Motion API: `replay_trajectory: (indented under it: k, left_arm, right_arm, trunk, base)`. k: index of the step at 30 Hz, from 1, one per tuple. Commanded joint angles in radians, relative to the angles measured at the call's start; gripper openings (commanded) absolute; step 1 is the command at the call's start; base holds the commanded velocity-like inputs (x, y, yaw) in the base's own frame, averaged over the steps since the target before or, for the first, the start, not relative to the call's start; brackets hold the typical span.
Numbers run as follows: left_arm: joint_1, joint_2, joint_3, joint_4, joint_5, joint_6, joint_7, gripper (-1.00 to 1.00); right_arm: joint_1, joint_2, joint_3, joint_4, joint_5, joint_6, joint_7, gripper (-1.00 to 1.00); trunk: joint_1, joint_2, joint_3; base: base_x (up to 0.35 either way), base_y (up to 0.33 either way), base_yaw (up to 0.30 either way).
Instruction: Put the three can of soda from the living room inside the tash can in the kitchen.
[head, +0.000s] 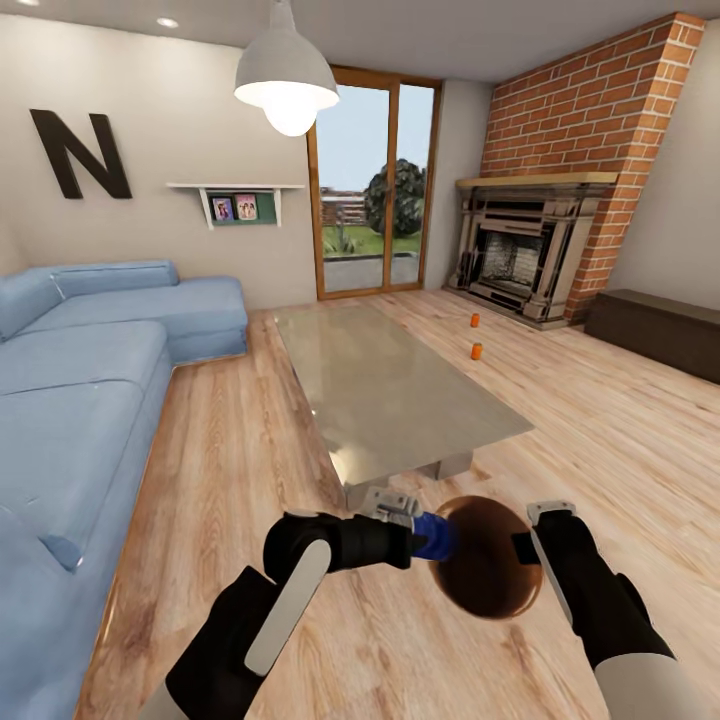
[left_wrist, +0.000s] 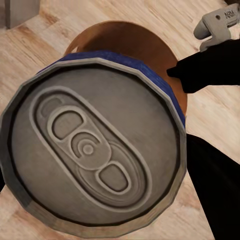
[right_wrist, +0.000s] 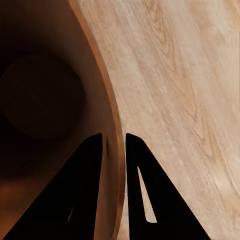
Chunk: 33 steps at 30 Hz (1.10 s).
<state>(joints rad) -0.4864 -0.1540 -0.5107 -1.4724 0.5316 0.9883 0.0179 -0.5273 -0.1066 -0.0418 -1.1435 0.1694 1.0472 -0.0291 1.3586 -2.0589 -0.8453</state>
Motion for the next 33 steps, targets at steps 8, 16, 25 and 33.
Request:
replay_trajectory:
  k: [8, 16, 25, 33]
  left_arm:
    - [-0.001, -0.002, 0.0, 0.058, -0.003, -0.084, 0.0, -1.0]
    - [-0.003, -0.008, 0.0, 0.149, -0.006, -0.131, 0.003, -1.0]
    - [-0.011, -0.015, 0.0, 0.246, -0.008, -0.173, 0.007, -1.0]
    - [-0.013, -0.018, 0.0, 0.329, -0.009, -0.238, 0.009, -1.0]
  right_arm:
    - [0.0, 0.039, 0.044, -0.004, 0.018, 0.0, 0.004, -1.0]
    - [0.001, 0.093, 0.065, -0.005, 0.048, 0.0, 0.004, -1.0]
    - [0.002, 0.113, 0.066, -0.009, 0.056, 0.0, 0.003, -1.0]
    - [0.003, 0.125, 0.066, -0.012, 0.055, 0.0, 0.003, -1.0]
  trunk:
    - [0.0, 0.0, 0.0]
    - [0.0, 0.0, 0.0]
    - [0.0, 0.0, 0.0]
    - [0.0, 0.0, 0.0]
  base:
    - [0.0, 0.0, 0.0]
    - [0.0, 0.0, 0.0]
    - [0.0, 0.0, 0.0]
    - [0.0, 0.0, 0.0]
